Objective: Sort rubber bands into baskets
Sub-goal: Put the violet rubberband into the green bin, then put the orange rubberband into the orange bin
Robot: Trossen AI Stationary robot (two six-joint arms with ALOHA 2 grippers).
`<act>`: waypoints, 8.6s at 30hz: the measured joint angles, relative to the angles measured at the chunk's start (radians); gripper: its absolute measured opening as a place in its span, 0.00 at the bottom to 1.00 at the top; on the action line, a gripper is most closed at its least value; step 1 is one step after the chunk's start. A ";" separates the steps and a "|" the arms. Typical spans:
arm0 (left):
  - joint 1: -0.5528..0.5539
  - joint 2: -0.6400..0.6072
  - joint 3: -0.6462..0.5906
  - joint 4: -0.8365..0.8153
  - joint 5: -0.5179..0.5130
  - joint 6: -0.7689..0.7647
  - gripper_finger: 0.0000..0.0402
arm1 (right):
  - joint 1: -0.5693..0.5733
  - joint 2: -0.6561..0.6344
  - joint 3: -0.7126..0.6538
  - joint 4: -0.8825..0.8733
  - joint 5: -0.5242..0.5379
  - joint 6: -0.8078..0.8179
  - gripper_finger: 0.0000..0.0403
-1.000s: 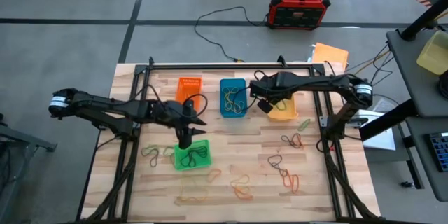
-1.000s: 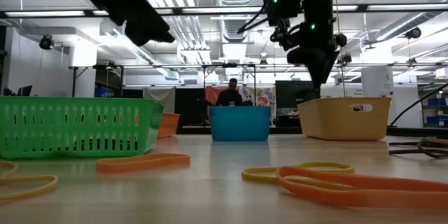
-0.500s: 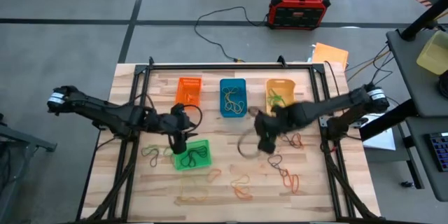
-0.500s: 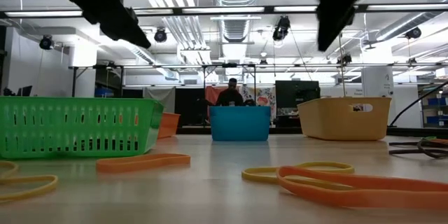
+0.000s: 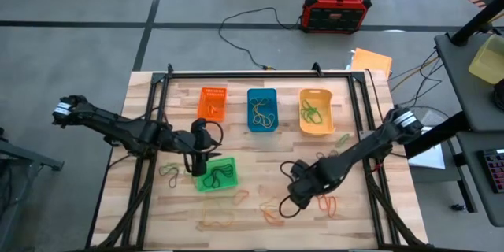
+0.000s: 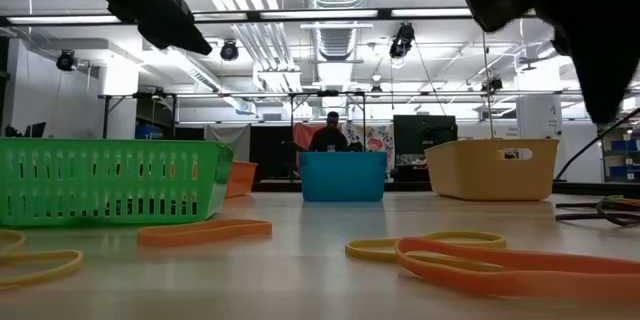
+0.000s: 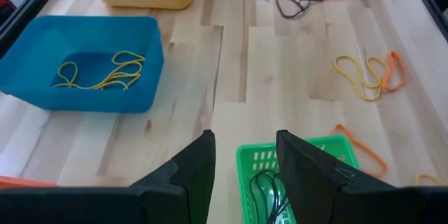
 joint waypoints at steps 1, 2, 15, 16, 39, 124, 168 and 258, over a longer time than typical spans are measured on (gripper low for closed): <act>0.000 0.001 0.000 0.000 0.000 0.000 0.34 | 0.002 0.017 0.000 0.000 0.000 0.003 0.41; 0.000 0.002 0.000 0.002 0.000 0.000 0.34 | 0.003 0.032 0.000 0.000 -0.001 0.002 0.42; 0.000 0.003 0.000 0.016 0.000 0.026 0.34 | 0.001 0.165 -0.005 0.004 -0.004 -0.081 0.41; 0.000 0.003 0.000 0.023 0.000 0.033 0.34 | 0.001 0.173 -0.008 0.005 -0.004 -0.083 0.40; 0.000 0.004 -0.022 0.073 0.005 0.042 0.34 | -0.001 0.073 -0.073 0.145 0.147 -0.282 0.02; -0.134 -0.010 0.285 -0.375 -0.181 -0.021 0.34 | -0.169 0.279 0.035 0.860 0.046 -1.157 0.35; -0.148 0.022 0.252 -0.277 -0.179 -0.010 0.34 | -0.128 0.156 -0.002 0.808 0.142 -1.198 0.02; 0.846 0.248 0.119 -0.197 0.267 0.245 0.00 | -0.596 -0.069 0.001 0.754 0.320 -1.462 0.51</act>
